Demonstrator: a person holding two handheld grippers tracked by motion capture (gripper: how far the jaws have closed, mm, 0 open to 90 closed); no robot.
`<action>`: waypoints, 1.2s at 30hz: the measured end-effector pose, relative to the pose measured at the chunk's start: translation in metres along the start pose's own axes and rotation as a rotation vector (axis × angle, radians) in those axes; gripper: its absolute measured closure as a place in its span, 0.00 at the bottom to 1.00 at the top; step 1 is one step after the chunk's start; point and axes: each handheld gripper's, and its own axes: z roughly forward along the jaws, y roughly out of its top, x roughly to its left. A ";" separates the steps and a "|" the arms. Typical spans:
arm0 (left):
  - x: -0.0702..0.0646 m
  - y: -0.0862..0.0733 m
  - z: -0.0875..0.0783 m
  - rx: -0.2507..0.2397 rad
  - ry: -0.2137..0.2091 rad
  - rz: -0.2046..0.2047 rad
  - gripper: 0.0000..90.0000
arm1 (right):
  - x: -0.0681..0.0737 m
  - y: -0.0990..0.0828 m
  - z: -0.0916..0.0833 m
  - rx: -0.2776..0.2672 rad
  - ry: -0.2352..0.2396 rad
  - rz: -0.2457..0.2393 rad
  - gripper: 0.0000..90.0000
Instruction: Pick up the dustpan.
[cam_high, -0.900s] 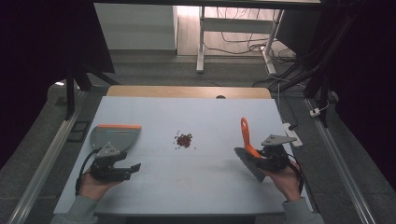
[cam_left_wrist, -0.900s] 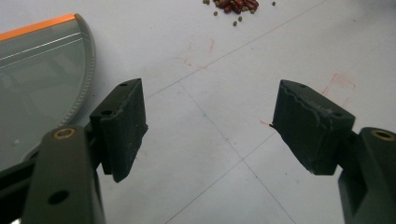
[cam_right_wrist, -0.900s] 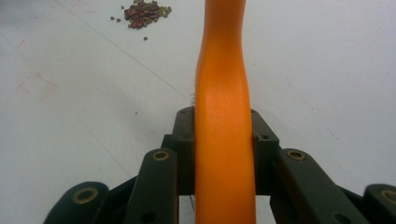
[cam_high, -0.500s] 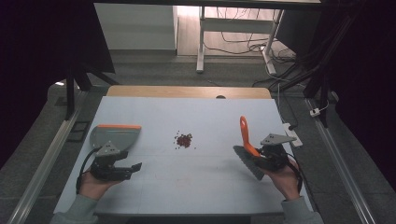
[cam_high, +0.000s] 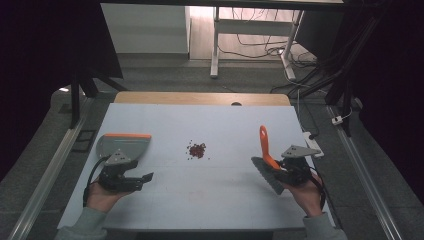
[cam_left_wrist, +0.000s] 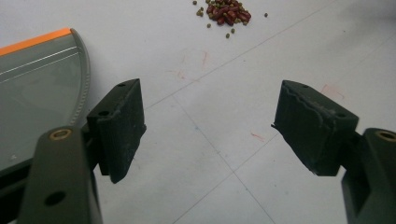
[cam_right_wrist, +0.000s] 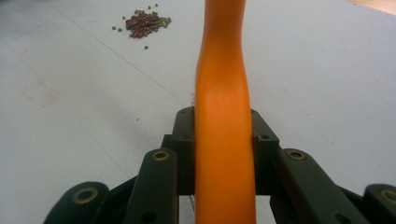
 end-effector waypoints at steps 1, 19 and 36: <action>-0.001 0.001 0.000 -0.001 0.001 0.002 0.27 | 0.001 0.000 0.000 -0.001 -0.001 -0.002 0.78; -0.003 0.023 -0.019 0.052 0.121 -0.050 0.26 | -0.001 0.001 -0.001 -0.009 -0.002 0.004 0.78; 0.030 0.012 -0.055 0.092 0.243 -0.205 0.22 | 0.000 0.003 -0.002 -0.010 -0.004 0.006 0.78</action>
